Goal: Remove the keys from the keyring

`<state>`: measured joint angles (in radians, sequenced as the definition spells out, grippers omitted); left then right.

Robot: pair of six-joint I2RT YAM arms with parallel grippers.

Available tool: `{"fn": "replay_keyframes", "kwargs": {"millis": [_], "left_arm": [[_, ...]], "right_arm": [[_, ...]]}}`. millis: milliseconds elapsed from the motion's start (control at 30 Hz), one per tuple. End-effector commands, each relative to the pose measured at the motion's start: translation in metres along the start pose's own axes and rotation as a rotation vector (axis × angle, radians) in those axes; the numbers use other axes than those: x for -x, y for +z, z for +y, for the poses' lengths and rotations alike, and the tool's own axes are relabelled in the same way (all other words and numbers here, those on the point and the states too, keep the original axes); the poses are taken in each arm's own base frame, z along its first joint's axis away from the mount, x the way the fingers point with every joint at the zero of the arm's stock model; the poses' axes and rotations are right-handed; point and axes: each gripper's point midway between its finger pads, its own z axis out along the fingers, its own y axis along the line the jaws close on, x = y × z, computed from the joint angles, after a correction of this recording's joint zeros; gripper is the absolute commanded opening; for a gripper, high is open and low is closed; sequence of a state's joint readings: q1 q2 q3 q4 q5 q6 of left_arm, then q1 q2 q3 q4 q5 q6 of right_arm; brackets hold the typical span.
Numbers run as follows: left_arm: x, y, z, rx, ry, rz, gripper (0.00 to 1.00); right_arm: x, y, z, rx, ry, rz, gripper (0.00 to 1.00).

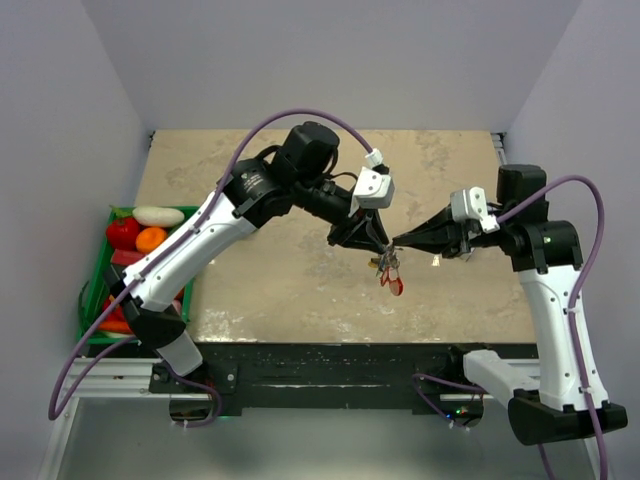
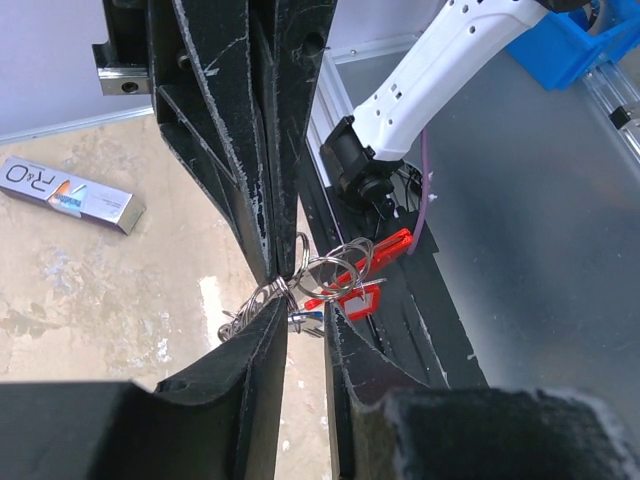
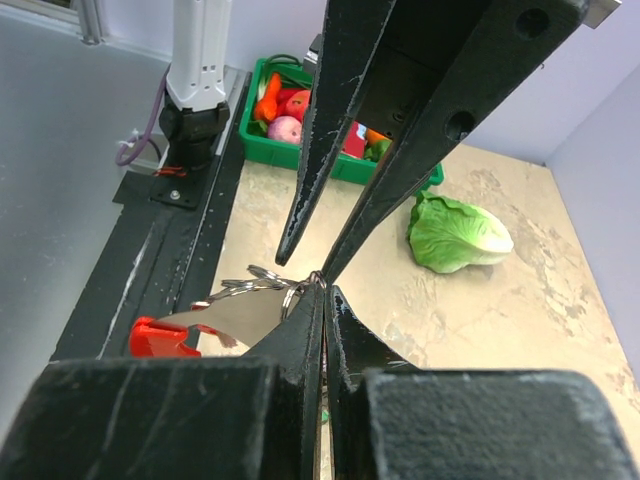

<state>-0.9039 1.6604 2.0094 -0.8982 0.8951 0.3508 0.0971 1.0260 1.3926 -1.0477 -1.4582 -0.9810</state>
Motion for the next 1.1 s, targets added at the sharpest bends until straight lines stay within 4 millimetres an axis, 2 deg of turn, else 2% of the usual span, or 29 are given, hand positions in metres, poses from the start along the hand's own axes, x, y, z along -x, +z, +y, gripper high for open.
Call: {"fn": "replay_keyframes", "kwargs": {"millis": [0,300,600,767,833,967,1000,1033,1067], "left_arm": [[0.01,0.0,-0.011,-0.035,0.018,-0.029,0.25],[0.004,0.01,-0.007,-0.017,0.009,-0.009,0.25],[0.012,0.011,-0.003,-0.005,0.005,-0.03,0.2],[0.009,0.015,-0.002,-0.015,-0.01,-0.027,0.1],[0.007,0.017,-0.001,-0.017,-0.018,-0.022,0.0],[0.005,0.018,0.003,-0.001,-0.026,-0.017,0.0],[0.004,0.016,0.009,0.046,-0.035,-0.007,0.0],[0.002,0.014,0.014,0.079,-0.038,0.0,0.0],[0.003,0.012,0.02,0.121,-0.035,0.004,0.0]], "right_arm": [[0.031,0.002,0.01,0.07,-0.059,-0.116,0.0],[0.034,0.001,0.012,0.069,-0.067,-0.116,0.0],[0.027,0.002,0.014,0.068,-0.064,-0.115,0.0],[0.028,0.002,0.016,0.068,-0.068,-0.115,0.0],[0.028,0.002,0.016,0.07,-0.074,-0.117,0.0],[0.025,0.001,0.014,0.06,-0.083,-0.104,0.0],[0.023,0.001,0.012,0.051,-0.077,-0.089,0.01],[0.024,0.0,0.01,0.041,-0.083,-0.075,0.15],[0.018,-0.001,0.006,0.014,-0.083,-0.035,0.22]]}}
